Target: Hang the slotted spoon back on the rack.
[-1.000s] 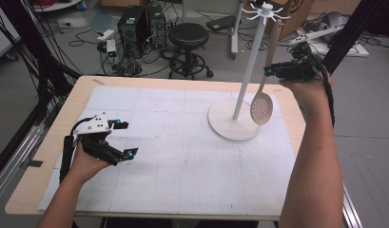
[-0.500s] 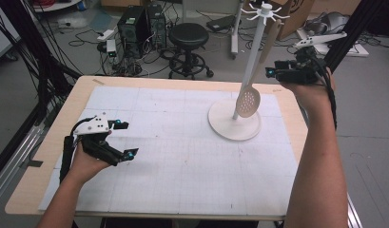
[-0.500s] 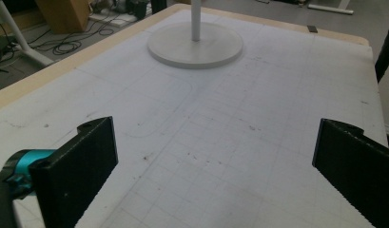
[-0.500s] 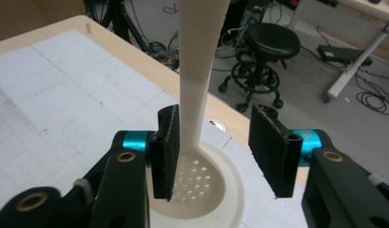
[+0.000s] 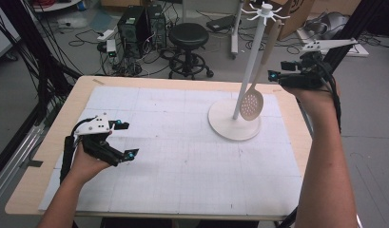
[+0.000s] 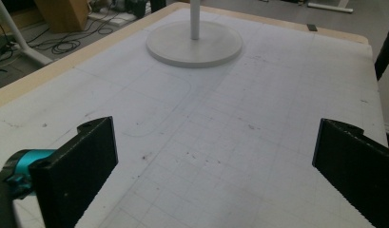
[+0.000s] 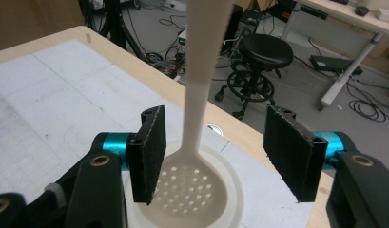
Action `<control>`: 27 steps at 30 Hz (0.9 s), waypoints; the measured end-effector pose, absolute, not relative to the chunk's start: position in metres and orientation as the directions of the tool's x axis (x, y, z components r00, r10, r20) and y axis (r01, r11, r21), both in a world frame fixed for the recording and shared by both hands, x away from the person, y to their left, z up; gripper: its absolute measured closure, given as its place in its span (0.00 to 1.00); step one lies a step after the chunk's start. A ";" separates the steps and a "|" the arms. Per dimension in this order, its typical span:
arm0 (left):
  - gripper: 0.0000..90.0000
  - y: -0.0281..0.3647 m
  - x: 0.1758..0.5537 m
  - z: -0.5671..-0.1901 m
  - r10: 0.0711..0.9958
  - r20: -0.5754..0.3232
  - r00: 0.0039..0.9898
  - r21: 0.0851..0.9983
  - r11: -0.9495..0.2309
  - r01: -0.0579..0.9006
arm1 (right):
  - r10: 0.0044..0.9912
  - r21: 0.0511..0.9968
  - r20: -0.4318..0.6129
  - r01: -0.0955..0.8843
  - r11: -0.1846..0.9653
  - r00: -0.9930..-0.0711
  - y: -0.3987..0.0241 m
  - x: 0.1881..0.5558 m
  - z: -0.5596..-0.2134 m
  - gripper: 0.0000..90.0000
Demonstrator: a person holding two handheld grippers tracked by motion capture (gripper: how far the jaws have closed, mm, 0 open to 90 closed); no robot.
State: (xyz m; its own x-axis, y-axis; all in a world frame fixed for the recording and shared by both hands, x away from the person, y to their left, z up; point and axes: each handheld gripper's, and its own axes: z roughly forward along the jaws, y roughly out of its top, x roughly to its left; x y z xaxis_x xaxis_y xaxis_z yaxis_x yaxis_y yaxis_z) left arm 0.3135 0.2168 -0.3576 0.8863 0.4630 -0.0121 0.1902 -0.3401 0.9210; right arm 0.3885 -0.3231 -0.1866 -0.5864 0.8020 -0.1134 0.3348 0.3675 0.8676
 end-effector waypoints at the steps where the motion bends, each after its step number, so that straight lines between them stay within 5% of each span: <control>1: 0.02 0.217 0.314 -0.358 0.463 -0.012 0.886 0.921 -0.340 0.190 | 0.802 0.868 -0.113 0.335 0.368 -0.586 -0.323 0.388 -0.187 0.44; 27: 0.02 0.217 0.313 -0.358 0.463 -0.016 0.886 0.921 -0.339 0.193 | 0.699 0.871 -0.115 0.267 0.413 -0.706 -0.305 0.367 -0.200 0.37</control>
State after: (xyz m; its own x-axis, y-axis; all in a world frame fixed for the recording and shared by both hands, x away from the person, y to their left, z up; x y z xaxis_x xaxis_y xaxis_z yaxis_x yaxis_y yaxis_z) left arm 0.3134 0.2172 -0.3576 0.8863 0.4629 -0.0157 0.1933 -0.3389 0.9208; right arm 0.3669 -0.3047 -0.2005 -0.7057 0.6990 -0.1154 0.2671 0.4134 0.8705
